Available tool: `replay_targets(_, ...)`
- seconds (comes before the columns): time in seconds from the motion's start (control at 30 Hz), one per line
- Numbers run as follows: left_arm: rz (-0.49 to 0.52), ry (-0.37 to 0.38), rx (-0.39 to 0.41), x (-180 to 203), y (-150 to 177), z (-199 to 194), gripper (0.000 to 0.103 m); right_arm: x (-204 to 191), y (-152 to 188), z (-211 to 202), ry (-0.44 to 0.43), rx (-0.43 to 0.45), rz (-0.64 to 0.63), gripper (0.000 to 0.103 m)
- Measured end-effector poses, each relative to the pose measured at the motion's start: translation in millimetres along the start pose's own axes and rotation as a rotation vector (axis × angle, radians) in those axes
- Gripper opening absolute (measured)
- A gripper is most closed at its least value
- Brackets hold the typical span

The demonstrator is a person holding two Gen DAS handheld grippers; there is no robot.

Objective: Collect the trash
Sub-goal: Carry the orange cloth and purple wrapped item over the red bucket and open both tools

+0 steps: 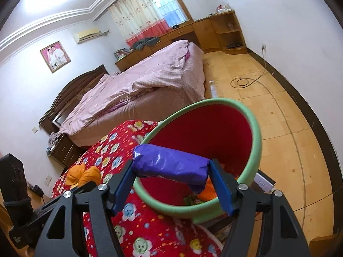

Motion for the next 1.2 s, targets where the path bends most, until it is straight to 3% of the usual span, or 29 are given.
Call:
replay_targets(0.43, 0.057, 0.055, -0.07, 34, -11, 61, 0.02, 38, -17, 5, 0.026, 0.023, 0.059, 0.071)
replay_targets(0.53, 0.048, 0.054, -0.092, 33, -12, 68, 0.033, 43, -18, 8, 0.028, 0.024, 0.066, 0.071)
replay_targets(0.63, 0.043, 0.046, -0.083, 31, -12, 68, 0.042, 44, -20, 11, 0.029, 0.023, 0.07, 0.071)
replay_targets(1.0, 0.01, 0.022, -0.072, 18, -10, 61, 0.043, 35, -21, 27, 0.008, -0.005, 0.061, 0.074)
replay_targets(1.2, -0.027, 0.007, -0.061, 5, -8, 51, 0.043, 31, -20, 31, -0.006, -0.018, 0.057, 0.08)
Point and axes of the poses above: each gripper's, at about its wrist camera, not at the fingertips, and z roughly the way its jaws point, x to its right, y to its underside, the point moved 5 cm from there along z, roughly the way its jaws point, and after that the axes turned 4 degrees about y, right-handed, at the moved point
